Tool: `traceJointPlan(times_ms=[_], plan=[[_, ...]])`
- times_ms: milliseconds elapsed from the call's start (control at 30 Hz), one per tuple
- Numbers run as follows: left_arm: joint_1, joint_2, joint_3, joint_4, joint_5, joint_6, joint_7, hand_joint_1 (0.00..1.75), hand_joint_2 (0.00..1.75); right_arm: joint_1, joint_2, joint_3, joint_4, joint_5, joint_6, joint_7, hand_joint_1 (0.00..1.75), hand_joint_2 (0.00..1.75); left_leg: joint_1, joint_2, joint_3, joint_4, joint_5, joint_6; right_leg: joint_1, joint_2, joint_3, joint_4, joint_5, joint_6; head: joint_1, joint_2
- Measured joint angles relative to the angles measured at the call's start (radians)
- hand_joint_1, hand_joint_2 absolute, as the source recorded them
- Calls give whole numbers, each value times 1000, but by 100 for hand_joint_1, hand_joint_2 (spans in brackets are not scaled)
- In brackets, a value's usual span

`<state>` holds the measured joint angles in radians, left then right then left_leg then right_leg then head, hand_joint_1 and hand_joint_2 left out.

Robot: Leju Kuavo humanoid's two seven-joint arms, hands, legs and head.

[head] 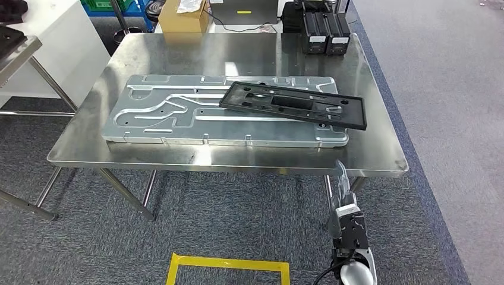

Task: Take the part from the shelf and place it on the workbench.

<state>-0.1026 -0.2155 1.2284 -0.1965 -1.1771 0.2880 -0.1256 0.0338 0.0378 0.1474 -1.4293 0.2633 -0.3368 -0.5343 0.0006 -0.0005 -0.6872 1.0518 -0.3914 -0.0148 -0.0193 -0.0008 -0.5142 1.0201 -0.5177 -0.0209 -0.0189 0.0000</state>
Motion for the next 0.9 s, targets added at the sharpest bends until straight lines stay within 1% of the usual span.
traceJointPlan(times_ms=[33, 67, 100, 133, 167, 200, 233, 267, 300, 333, 367, 400, 433, 467, 500, 533, 567, 600, 633, 667, 700, 733, 767, 800, 833, 867, 900], plan=[[0, 1, 1, 0, -1, 0, 0, 0, 0, 1, 9, -2, 19, -8, 1, 1, 0, 0, 3, 0, -14, 44, -51, -6, -1, -1, -16, 0, 14, -5, -1, 0], [0, 2, 2, 0, -2, 0, -1, 0, 0, 3, 18, -5, 37, -17, 2, 2, 0, 0, 4, 0, -29, 106, -110, -12, -1, -1, -33, 0, 27, -8, -2, 0], [-1, 3, 2, 0, -4, 0, -2, 0, 0, 5, 25, -8, 54, -25, 1, 2, 0, 0, 5, 0, -41, 173, -155, -16, 0, -1, -50, 1, 40, -9, -1, 0], [-1, 4, 2, 0, -6, 0, -3, 0, 0, 8, 31, -11, 71, -34, -1, 2, 0, 0, 6, 0, -45, 228, -175, -18, 1, -2, -67, 2, 52, -9, -2, 0], [-2, 5, 2, 0, -10, 0, -5, 0, 0, 10, 37, -15, 87, -43, -3, 2, 0, 0, 6, 0, -35, 258, -171, -18, 3, -3, -84, 3, 64, -8, -2, 0], [-2, 6, 2, 0, -14, -2, -7, 0, 0, 14, 42, -20, 100, -51, -7, 2, 0, 0, 6, -1, -7, 252, -148, -16, 4, -4, -100, 4, 76, -7, -2, 0], [-2, 8, 1, 0, -18, -3, -8, 0, 0, 17, 46, -25, 111, -59, -10, 1, 0, 0, 4, -1, 38, 211, -122, -9, 6, -4, -114, 4, 88, -6, -2, 0], [-3, 10, 0, 0, -22, -5, -10, 0, 0, 20, 51, -29, 119, -67, -14, 1, 0, 0, 1, -4, 100, 140, -110, 1, 7, -3, -125, 5, 99, -4, -2, 0], [-5, 13, -2, 0, -25, -6, -11, 0, 0, 23, 55, -33, 125, -74, -17, 0, 0, 0, -2, -7, 167, 53, -116, 12, 9, -2, -133, 5, 109, -1, -2, 0], [-7, 16, -4, 0, -27, -8, -12, 0, 0, 25, 59, -36, 129, -79, -19, 0, 0, 0, -6, -9, 218, -17, -131, 20, 9, -1, -136, 3, 119, 3, -1, 0], [-8, 18, -6, 0, -29, -8, -13, 0, 0, 26, 63, -39, 133, -84, -20, -1, 0, 0, -10, -11, 250, -66, -145, 28, 7, 0, -137, 0, 130, 9, -2, 0], [-9, 20, -7, 0, -31, -9, -13, 0, 0, 28, 66, -42, 136, -87, -20, -1, 0, 0, -13, -9, 260, -90, -148, 32, 7, 1, -137, -5, 141, 15, -3, 0], [-9, 20, -8, 0, -33, -9, -13, 0, 0, 30, 68, -47, 140, -91, -19, -1, 0, 0, -12, -6, 256, -96, -136, 37, 6, 2, -138, -9, 149, 22, -4, 0], [-9, 21, -9, 0, -35, -9, -11, 0, 0, 32, 69, -51, 144, -95, -18, 0, 0, 0, -11, -1, 248, -104, -121, 44, 5, 3, -142, -7, 144, 27, -5, 0], [-9, 22, -10, 0, -37, -9, -8, 0, 0, 34, 70, -55, 148, -98, -16, 1, 0, 0, -9, 4, 239, -111, -105, 52, 5, 4, -149, 6, 118, 31, -5, 0], [-8, 22, -11, 0, -39, -9, -6, 0, 0, 35, 71, -60, 152, -100, -14, 1, 0, 0, -6, 10, 226, -117, -89, 58, 6, 5, -159, 38, 74, 34, -4, 0], [-8, 22, -12, 0, -41, -9, -4, 0, 0, 35, 71, -64, 156, -102, -12, 2, 0, 0, -7, 16, 210, -117, -76, 61, 5, 5, -172, 88, 18, 37, -4, 0], [-8, 23, -13, 0, -43, -9, -2, 0, 0, 35, 71, -68, 159, -103, -10, 3, 0, 0, -8, 22, 193, -115, -63, 63, 4, 5, -185, 152, -30, 40, -3, 0], [-8, 23, -14, 0, -44, -9, 0, 0, 0, 35, 71, -71, 163, -105, -8, 4, 0, 0, -8, 28, 174, -111, -51, 62, 3, 4, -193, 213, -55, 44, -3, 0], [-8, 23, -14, 0, -45, -9, 2, 0, 0, 35, 71, -75, 166, -106, -5, 5, 0, 0, -7, 35, 154, -104, -41, 60, 1, 4, -193, 257, -52, 48, -3, 0], [-8, 23, -15, 0, -46, -9, 4, 0, 0, 34, 71, -79, 170, -107, -2, 5, 0, 0, -6, 43, 133, -95, -31, 57, -2, 2, -179, 272, -27, 52, -3, 0], [-8, 23, -15, 0, -46, -9, 7, 0, 0, 33, 71, -81, 173, -108, 0, 6, 0, 0, -5, 50, 112, -84, -24, 54, -5, -3, -149, 253, 5, 57, -3, 0], [-8, 23, -16, 0, -47, -9, 9, 0, 0, 31, 72, -84, 175, -108, 2, 6, 0, 0, -4, 56, 92, -68, -20, 49, -10, -15, -103, 203, 24, 62, -3, 0], [-8, 24, -17, 0, -48, -9, 11, 0, 0, 27, 73, -85, 177, -109, 3, 6, 0, 0, -4, 61, 74, -51, -17, 44, -9, -32, -49, 133, 18, 65, -2, 0], [-9, 24, -18, 0, -49, -9, 13, 0, 0, 22, 75, -86, 179, -109, 4, 6, 0, 0, -6, 67, 60, -35, -15, 39, -8, -46, -6, 71, 0, 62, -2, 0], [-9, 25, -19, 0, -51, -8, 15, 0, 0, 17, 76, -88, 181, -109, 6, 7, 0, 0, -8, 73, 52, -24, -11, 33, -7, -56, 22, 26, -21, 56, -2, 0], [-9, 25, -20, 0, -53, -8, 17, 0, 0, 14, 77, -89, 182, -109, 7, 7, 0, 0, -9, 80, 47, -18, -6, 27, -3, -57, 30, 5, -34, 47, -2, 0]])
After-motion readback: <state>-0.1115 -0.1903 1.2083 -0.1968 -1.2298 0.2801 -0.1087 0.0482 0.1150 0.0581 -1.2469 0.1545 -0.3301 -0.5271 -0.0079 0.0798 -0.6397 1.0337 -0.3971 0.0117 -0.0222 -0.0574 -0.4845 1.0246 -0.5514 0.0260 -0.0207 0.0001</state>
